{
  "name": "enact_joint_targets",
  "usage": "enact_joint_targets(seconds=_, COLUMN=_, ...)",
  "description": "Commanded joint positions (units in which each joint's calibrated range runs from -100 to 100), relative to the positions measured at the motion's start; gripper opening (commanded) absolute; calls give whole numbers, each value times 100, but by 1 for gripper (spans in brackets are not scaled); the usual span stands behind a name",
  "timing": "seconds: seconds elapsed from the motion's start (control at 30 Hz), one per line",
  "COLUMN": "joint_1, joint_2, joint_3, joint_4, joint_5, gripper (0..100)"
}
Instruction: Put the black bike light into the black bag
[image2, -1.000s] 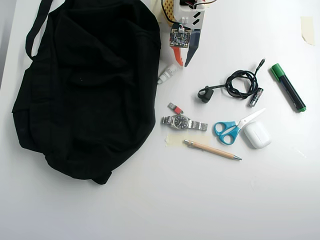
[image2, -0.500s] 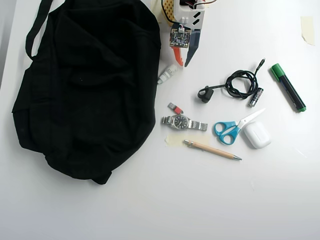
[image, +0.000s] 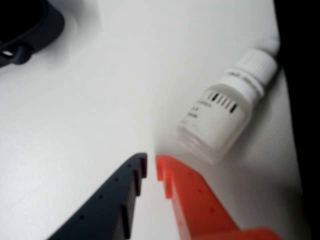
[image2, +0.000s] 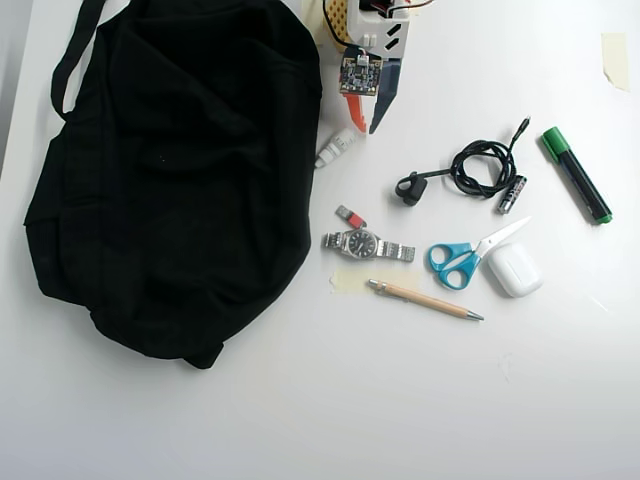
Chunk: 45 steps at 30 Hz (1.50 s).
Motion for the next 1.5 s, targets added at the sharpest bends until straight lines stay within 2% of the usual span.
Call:
enact_joint_targets(seconds=0.0, joint_1=2, joint_2=-27, joint_3=92, joint_4=41, joint_5=20, gripper=2)
enact_joint_targets(seconds=1.27, joint_1=-58, joint_2=-27, joint_3=92, joint_4=-2, joint_5=20, gripper=3)
enact_joint_targets(seconds=1.47, joint_1=-163, joint_2=-35, joint_3=-402, joint_4=-304, joint_5=25, gripper=3)
